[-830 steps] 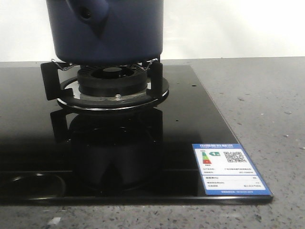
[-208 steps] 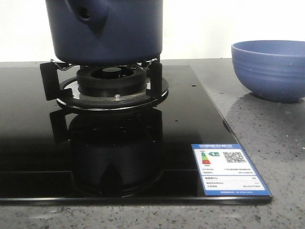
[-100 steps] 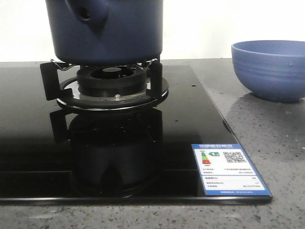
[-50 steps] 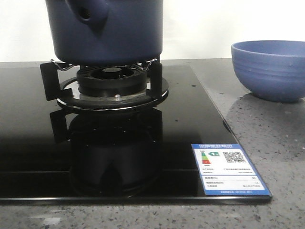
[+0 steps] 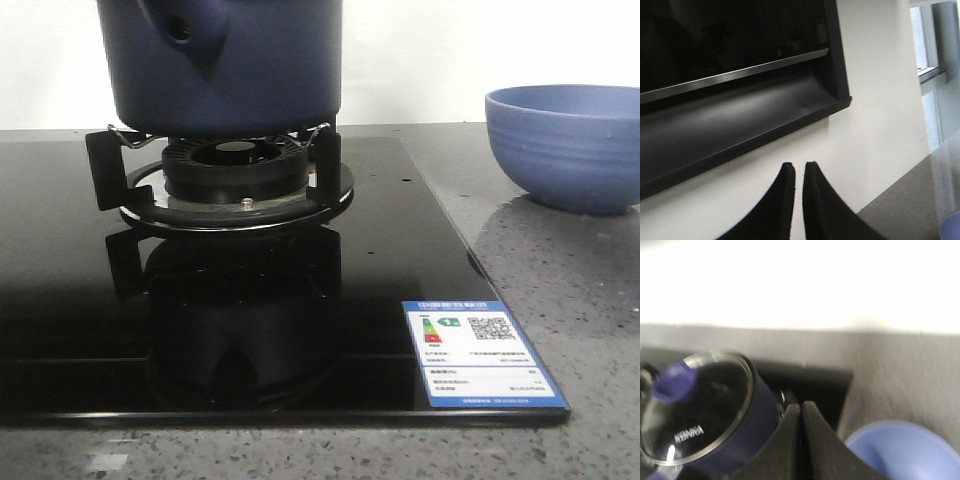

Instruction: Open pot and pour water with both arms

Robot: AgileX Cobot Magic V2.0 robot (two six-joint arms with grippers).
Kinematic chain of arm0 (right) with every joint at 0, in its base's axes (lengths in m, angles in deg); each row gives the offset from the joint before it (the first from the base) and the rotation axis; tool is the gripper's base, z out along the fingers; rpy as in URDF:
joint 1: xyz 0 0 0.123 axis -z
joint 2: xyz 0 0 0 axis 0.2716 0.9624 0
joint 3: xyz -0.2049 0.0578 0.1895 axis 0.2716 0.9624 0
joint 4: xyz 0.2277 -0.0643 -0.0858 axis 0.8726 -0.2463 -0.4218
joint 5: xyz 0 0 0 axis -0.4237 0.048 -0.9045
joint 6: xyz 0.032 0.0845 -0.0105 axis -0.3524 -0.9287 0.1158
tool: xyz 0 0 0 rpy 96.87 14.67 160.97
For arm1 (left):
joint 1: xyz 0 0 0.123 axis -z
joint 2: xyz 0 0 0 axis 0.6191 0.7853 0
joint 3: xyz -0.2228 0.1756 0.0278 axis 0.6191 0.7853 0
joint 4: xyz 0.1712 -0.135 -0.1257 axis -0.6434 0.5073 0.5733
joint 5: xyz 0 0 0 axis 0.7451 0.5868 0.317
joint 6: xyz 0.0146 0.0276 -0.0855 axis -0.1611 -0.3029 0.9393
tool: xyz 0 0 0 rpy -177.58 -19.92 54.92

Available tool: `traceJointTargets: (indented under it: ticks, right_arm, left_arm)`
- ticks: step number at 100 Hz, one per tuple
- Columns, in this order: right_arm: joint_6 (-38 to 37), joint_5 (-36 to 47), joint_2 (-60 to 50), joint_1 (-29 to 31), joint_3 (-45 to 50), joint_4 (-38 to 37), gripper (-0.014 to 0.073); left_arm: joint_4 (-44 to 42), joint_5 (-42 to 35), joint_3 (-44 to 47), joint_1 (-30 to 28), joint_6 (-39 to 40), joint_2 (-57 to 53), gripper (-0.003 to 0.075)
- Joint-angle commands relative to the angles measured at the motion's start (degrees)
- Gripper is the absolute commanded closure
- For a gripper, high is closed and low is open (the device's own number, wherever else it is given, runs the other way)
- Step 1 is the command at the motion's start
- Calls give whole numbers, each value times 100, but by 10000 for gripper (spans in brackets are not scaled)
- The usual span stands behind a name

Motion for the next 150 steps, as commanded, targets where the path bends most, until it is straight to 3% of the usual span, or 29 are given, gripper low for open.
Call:
traceJointTargets:
  ticks: [1,21,41,67,88,150]
  right_arm:
    - [814,963,-513,15,355,681,654]
    - [2142,2361,-1919,15,2176,919,654]
    - [2205,3287,-3542,15,4013,919,657]
    - [2205,3317,-5270,15,5805,919,657]
    - [2205,3302,-5676,15,6120,919,657]
    - [2205,3315,-5665,15,6120,919,657]
  left_arm:
    - [63,-328,106,-247,362,-409,741]
    - [209,-1686,1602,-367,395,-1355,741]
    - [1181,-2165,3366,-355,-394,-2430,741]
    - [1856,-2491,5165,-314,-816,-3911,741]
    - [1917,-2554,5630,-314,-806,-4539,741]
    - [1931,-2554,5666,-314,-806,-4551,741]
